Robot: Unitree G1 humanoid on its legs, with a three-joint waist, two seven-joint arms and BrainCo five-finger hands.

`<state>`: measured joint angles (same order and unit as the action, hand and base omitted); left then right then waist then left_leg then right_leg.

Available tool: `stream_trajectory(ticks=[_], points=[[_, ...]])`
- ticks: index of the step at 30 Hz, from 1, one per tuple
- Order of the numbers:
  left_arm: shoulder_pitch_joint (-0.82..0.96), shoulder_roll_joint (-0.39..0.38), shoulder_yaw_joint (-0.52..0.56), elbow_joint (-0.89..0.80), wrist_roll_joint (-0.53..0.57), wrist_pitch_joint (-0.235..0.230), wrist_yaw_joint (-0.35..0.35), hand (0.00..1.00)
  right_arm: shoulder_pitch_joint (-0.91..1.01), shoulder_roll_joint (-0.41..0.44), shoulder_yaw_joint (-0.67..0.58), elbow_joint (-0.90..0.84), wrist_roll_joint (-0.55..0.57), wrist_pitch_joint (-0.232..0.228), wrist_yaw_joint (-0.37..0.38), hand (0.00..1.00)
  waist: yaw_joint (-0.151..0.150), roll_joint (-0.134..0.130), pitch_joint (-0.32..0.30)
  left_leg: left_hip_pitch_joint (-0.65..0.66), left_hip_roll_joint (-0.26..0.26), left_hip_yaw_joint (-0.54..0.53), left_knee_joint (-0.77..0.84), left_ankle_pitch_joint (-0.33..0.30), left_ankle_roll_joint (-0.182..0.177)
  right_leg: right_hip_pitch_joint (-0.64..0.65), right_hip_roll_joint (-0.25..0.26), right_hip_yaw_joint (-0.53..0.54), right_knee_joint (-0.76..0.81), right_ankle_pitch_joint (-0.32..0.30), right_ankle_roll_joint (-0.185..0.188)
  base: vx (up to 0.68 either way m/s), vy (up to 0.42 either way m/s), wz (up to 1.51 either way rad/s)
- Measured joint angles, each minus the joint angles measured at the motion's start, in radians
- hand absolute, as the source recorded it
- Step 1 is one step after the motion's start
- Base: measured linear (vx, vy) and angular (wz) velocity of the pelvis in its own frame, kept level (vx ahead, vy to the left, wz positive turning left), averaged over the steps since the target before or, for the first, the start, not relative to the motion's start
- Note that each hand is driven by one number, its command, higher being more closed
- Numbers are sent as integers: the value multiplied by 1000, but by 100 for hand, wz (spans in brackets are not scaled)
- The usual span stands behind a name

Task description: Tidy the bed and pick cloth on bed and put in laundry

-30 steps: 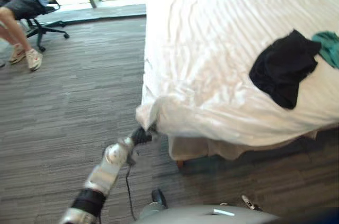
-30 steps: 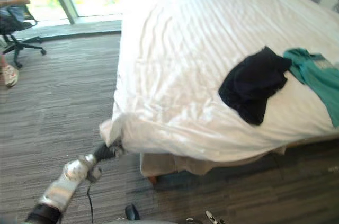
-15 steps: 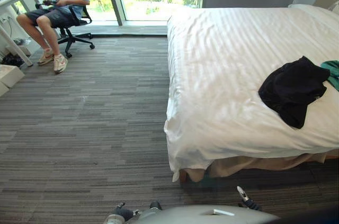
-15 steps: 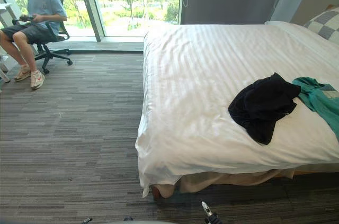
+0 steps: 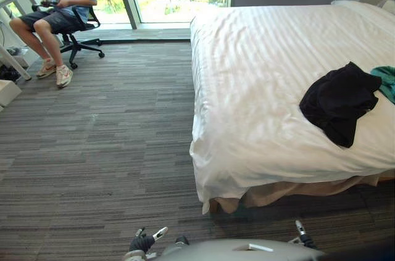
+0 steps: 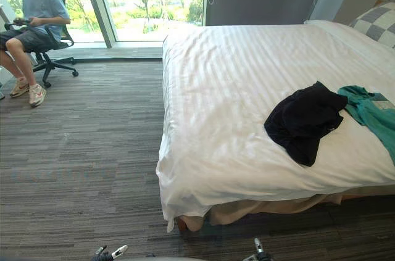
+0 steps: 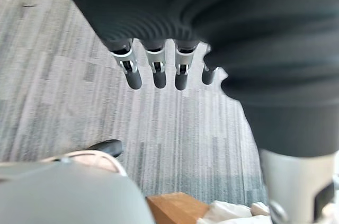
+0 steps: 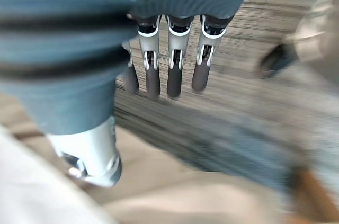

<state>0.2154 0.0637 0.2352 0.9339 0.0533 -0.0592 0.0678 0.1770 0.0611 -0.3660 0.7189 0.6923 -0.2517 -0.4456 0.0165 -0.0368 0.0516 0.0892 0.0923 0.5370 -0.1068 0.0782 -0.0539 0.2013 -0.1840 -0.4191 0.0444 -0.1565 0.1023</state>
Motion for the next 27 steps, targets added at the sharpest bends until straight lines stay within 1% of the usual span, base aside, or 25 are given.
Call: stream_trajectory(ticks=[1, 2, 3, 4, 5, 6, 7, 8, 9, 10, 11, 12, 13, 14, 15, 16, 17, 18, 19, 20, 21, 23, 25, 27], points=[[2, -1, -1, 0, -3, -1, 5, 0, -19, -10, -22, -81, -10, -26, -30, 100, -1, -1, 1, 5, -3, 0, 0, -5, 1, 1, -3, 4, 1, 0, -1, 62, 17, -14], [4, -1, -3, 0, -5, -1, 5, 0, -42, -37, -42, -161, -13, -42, -43, 100, -2, -1, 1, 8, -7, 2, 0, -9, 2, 2, -7, 4, 1, 1, -3, 60, 19, -10], [4, -1, -4, 0, -5, -1, 5, 0, -57, -55, -57, -195, -27, -51, -43, 100, -2, -1, 1, 9, -8, 2, 0, -12, 2, 3, -8, 3, 1, 3, -6, 56, 24, -4], [5, -2, -13, -4, -7, 0, 5, 0, -82, -95, -88, -289, -48, -58, -41, 100, -6, 2, -2, 10, -6, 3, 0, -8, 4, 0, -9, 6, 4, 15, -16, 41, 24, -2], [12, -4, -26, -9, -14, -1, 5, 0, -97, -125, -95, -409, -65, -68, -36, 100, -7, 11, -7, 8, 1, 4, 0, -8, 4, -4, -5, 12, 7, 29, -26, 54, 38, -5], [17, -2, -39, -15, -24, 0, 4, 0, -105, -171, -82, -556, -291, -300, -24, 100, -8, 22, -12, 0, 8, 5, 1, -9, 5, -19, 3, 20, 9, 48, -30, 53, 28, -5], [29, 0, -39, -40, -24, 1, 4, 0, -113, -213, -69, -714, -400, -361, -7, 100, -15, 23, -13, -5, 14, 5, 2, -9, 5, -27, 9, 21, 10, 63, -29, 49, 19, -6], [41, 0, -39, -59, -24, 2, 4, 0, -121, -245, -57, -796, -452, -395, 18, 100, -19, 20, -12, -7, 19, 6, 2, -9, 5, -32, 13, 22, 12, 70, -31, 31, -9, -8], [55, 6, -39, -83, -30, 6, 2, 0, -145, -284, -36, -926, -439, -369, 100, 100, -25, 17, -13, -7, 25, 7, 5, -9, 5, -39, 17, 23, 19, 77, -28, 14, -15, -9], [57, 8, -39, -88, -35, 6, 1, 0, -154, -296, -27, -959, -431, -367, 142, 100, -25, 9, -12, -7, 29, 7, 6, -9, 5, -41, 20, 23, 21, 81, -28, 11, -25, -7], [57, 15, -39, -88, -42, 7, -4, 0, -152, -293, -11, -990, -415, -355, 227, 100, -25, -1, -13, -11, 30, 7, 7, -9, 5, -48, 24, 23, 24, 89, -30, 11, -17, -3], [63, 27, -37, -89, -44, 8, -4, 0, -139, -269, 26, -1047, -166, -154, 338, 100, -26, -19, -21, -13, 30, 7, 7, -9, 4, -52, 24, 23, 26, 91, -26, 12, -14, -3], [63, 33, -37, -89, -44, 9, -4, 0, -135, -247, 43, -1033, -82, -83, 393, 100, -28, -29, -23, -13, 30, 7, 7, -9, 4, -52, 23, 23, 28, 92, -26, 0, 0, 0], [57, 38, -37, -89, -48, 10, 0, 0, -107, -201, 85, -1003, 13, -6, 489, 100, -27, -36, -21, -15, 28, 7, 7, -13, 6, -54, 18, 23, 28, 92, -25, 0, 0, 0], [57, 33, -37, -88, -69, 12, 6, 0, -70, -164, 165, -998, 47, 42, 566, 100, -28, -30, -18, -19, 17, 7, 5, -17, 11, -57, 13, 23, 25, 92, -25, 0, 0, 0], [56, 28, -37, -88, -81, 14, 7, 0, -59, -152, 215, -1002, 51, 58, 596, 100, -30, -23, -13, -20, 12, 7, 2, -21, 14, -57, 8, 23, 23, 92, -25, -45, 22, -5], [51, 15, -38, -88, -86, 14, 9, 0, -57, -147, 323, -1012, 51, 90, 644, 100, -30, -11, -7, -22, 2, 10, 1, -29, 13, -54, 0, 23, 21, 91, -24, -42, 28, -2], [42, -1, -39, -88, -99, 14, 16, 0, -68, -150, 431, -1021, 50, 116, 685, 100, -23, 11, 2, -26, -9, 8, 1, -32, 17, -54, -9, 22, 14, 91, -24, -45, 33, 2], [39, -8, -38, -88, -109, 14, 20, 0, -75, -152, 477, -1018, 38, 127, 700, 100, -23, 18, 6, -27, -13, 6, 1, -32, 19, -54, -12, 22, 8, 91, -23, -61, 19, 9], [38, -20, -39, -88, -122, 12, 25, 0, -92, -155, 547, -1008, -103, 138, 729, 100, -20, 29, 3, -32, -21, 1, 1, -30, 22, -54, -18, 20, 2, 87, -17, -52, 5, 18], [40, -22, -42, -87, -123, 11, 25, 0, -121, -166, 610, -990, -159, 137, 759, 100, -11, 33, 0, -41, -28, -9, 1, -24, 29, -53, -25, 17, -3, 78, -5, -41, -8, 21], [42, -18, -49, -85, -124, 6, 25, 0, -191, -182, 680, -936, -168, 141, 780, 100, 0, 33, -1, -55, -33, -29, 0, -12, 33, -51, -24, 8, -12, 70, 2, -22, -39, 32], [40, 2, -71, -63, -138, -6, 23, 0, -279, -181, 727, -832, -167, 165, 773, 100, 2, 24, 5, -59, -42, -68, 0, 3, 36, -28, -27, -28, -14, 46, 10, -36, -55, 50], [39, 10, -76, -40, -143, -12, 22, 0, -324, -175, 759, -757, -168, 193, 754, 100, 5, 21, 6, -60, -42, -87, 0, 9, 35, -17, -23, -41, -14, 39, 5, -27, -34, 32]])
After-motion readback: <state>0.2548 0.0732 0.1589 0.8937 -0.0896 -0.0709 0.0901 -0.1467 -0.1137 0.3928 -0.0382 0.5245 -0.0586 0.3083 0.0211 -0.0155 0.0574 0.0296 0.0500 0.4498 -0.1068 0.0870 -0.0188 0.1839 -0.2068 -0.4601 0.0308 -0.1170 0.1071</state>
